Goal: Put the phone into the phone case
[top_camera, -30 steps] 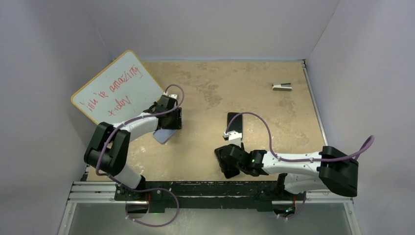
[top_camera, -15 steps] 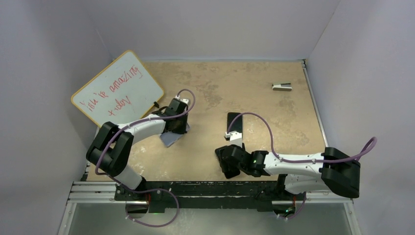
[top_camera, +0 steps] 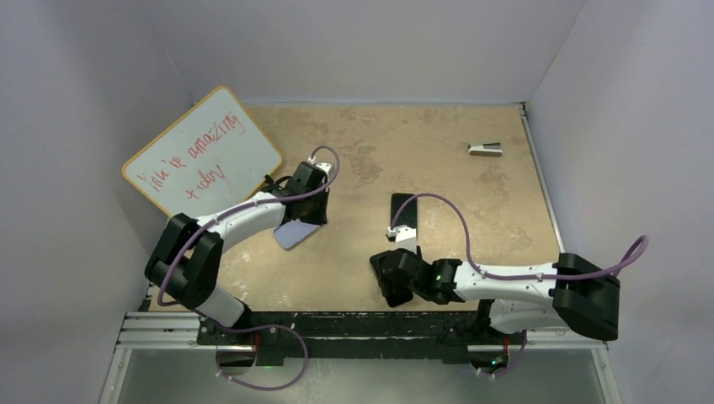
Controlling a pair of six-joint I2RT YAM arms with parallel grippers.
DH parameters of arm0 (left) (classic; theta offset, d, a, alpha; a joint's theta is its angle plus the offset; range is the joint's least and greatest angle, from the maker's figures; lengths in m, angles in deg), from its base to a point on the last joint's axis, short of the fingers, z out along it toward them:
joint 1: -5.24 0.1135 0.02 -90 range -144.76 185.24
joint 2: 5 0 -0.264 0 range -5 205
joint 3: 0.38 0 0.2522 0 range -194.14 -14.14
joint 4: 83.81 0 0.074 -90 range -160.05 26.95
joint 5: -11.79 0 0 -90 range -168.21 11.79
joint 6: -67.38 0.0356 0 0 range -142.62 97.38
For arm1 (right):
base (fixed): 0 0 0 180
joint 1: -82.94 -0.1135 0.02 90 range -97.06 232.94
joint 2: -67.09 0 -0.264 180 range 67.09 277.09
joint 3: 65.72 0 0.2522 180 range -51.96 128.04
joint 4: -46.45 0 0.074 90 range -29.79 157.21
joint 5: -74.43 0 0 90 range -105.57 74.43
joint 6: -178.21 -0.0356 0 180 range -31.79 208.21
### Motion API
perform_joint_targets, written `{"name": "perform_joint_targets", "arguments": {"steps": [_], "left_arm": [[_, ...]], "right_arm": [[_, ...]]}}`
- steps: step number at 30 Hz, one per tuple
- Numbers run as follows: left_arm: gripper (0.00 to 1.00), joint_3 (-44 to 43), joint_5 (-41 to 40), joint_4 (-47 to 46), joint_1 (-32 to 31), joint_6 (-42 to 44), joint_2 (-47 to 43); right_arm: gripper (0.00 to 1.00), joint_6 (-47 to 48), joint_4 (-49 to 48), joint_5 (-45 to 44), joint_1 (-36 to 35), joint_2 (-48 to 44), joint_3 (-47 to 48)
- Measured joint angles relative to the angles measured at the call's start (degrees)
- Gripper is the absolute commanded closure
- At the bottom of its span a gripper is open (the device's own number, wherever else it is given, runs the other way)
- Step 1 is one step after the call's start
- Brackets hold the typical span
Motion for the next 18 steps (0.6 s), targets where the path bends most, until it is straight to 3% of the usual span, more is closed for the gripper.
{"name": "perform_joint_targets", "arguments": {"steps": [10,18], "left_arm": [[0.60,-3.08,-1.16,5.31,0.00,5.81,2.54],[0.55,-6.03,-1.64,11.02,0.00,9.05,7.54]], "right_arm": [[0.52,0.00,-0.85,0.22,0.09,-0.37,-0.15],[0.53,-0.09,-2.21,0.61,0.07,-1.64,-0.63]]}}
